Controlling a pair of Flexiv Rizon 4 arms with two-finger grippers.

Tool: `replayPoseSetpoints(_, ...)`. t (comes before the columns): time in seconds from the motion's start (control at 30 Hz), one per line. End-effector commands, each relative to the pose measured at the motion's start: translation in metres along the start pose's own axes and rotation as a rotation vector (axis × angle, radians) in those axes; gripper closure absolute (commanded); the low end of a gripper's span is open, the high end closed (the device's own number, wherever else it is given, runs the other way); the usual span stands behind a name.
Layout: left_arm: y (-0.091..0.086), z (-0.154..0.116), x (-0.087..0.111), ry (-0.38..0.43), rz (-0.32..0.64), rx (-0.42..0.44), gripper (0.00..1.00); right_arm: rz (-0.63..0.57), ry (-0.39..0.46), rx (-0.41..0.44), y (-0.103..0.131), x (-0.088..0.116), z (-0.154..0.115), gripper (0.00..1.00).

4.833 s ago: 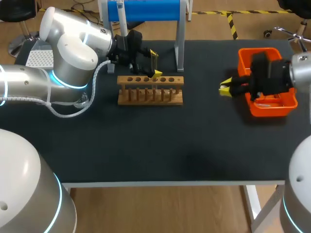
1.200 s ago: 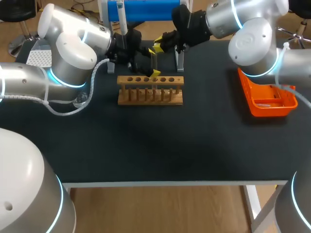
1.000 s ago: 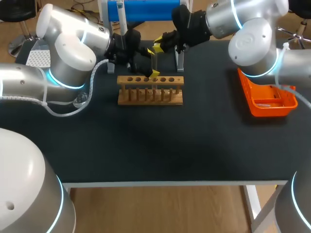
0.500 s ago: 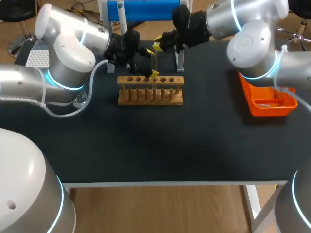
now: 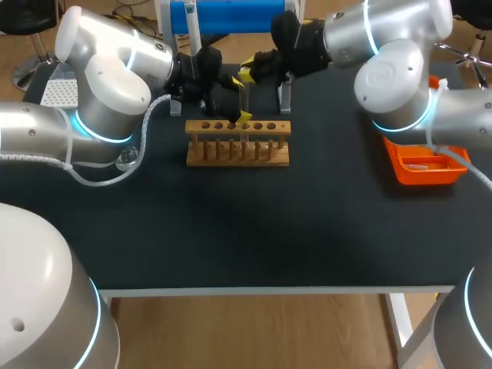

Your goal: Invert the test tube, pick up the pipette, mount the tip to pipette, aspirate from beaker and dispense into the tube, eject the tip, return the pipette, and cap with the stopper.

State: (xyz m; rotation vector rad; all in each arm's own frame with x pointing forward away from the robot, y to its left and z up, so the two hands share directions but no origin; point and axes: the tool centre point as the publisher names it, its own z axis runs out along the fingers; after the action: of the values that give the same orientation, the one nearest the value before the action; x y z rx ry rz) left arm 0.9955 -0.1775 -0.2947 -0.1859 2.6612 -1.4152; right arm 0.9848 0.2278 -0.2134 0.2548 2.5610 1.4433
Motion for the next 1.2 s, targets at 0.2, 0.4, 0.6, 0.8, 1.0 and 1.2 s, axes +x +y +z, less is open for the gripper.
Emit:
replayPoseSetpoints(0.2, 0.000, 0.000, 0.000, 0.003, -0.001, -0.002, 0.00, 0.006, 0.006, -0.006, -0.004, -0.001, 0.005, 1.00)
replayPoseSetpoints(0.4, 0.000, 0.000, 0.000, 0.003, -0.001, -0.002, 0.00, 0.008, 0.009, 0.001, -0.008, 0.001, 0.007, 1.00)
replayPoseSetpoints(0.6, 0.000, 0.000, 0.000, 0.003, -0.001, -0.002, 0.00, 0.009, 0.006, 0.010, -0.012, 0.002, 0.007, 1.00)
replayPoseSetpoints(0.8, 0.000, 0.000, 0.000, 0.003, -0.001, -0.002, 0.00, 0.006, 0.004, 0.017, -0.014, 0.002, 0.008, 1.00)
replayPoseSetpoints(1.0, 0.000, 0.000, 0.000, 0.003, -0.001, -0.002, 0.00, 0.003, -0.002, 0.002, -0.006, -0.001, 0.004, 1.00)
replayPoseSetpoints(1.2, 0.000, 0.000, 0.000, 0.003, -0.001, -0.002, 0.00, -0.004, -0.004, -0.009, -0.001, -0.002, 0.004, 1.00)
